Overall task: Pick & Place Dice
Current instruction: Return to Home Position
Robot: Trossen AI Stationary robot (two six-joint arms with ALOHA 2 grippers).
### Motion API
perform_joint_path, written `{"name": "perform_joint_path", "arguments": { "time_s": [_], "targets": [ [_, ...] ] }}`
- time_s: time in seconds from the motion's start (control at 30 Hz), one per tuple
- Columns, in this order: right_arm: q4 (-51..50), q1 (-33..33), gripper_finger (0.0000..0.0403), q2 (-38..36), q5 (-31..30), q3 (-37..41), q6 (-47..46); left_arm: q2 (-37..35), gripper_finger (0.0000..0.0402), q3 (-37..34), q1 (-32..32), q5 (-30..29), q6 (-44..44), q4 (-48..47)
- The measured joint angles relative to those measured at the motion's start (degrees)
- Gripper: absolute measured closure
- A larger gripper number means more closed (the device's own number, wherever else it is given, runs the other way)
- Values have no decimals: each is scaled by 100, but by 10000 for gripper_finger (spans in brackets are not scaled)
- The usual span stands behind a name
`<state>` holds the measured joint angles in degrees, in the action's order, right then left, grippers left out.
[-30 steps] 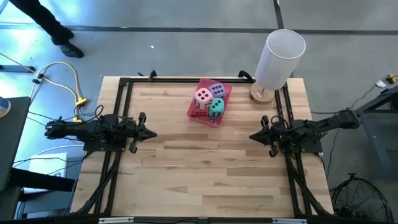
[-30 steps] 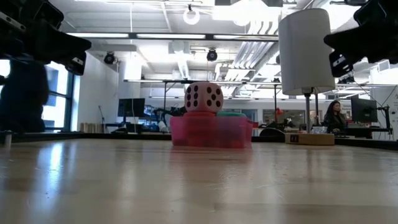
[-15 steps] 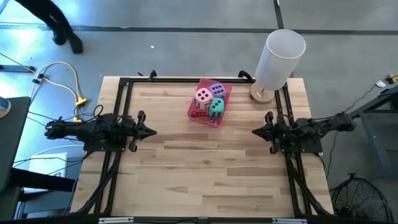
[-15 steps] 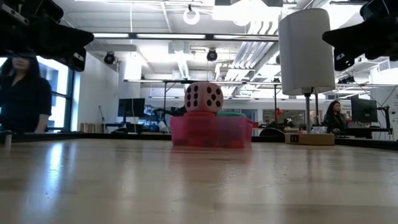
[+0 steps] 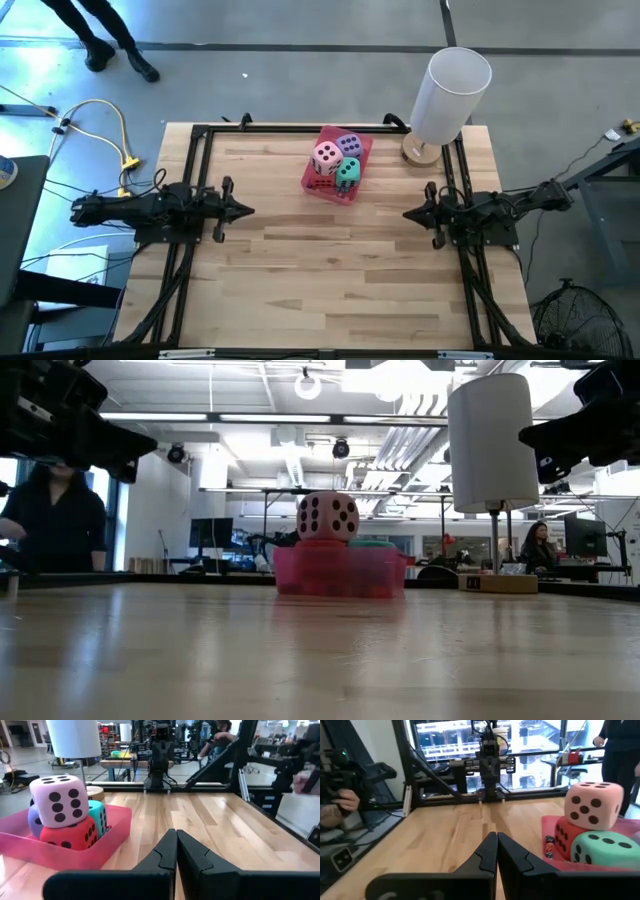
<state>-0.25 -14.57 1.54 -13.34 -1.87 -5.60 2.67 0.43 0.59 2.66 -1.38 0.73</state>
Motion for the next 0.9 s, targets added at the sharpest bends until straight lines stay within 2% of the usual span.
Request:
{"name": "perform_joint_path", "arguments": {
  "time_s": [0.27, 0.9],
  "targets": [
    [-20, -2, 401, 0, 113, 0, 90, 30, 401, 0, 111, 1, 187, 15],
    [-33, -2, 401, 2, 170, 2, 91, 30, 401, 0, 112, 2, -14, 17]
  ]
}}
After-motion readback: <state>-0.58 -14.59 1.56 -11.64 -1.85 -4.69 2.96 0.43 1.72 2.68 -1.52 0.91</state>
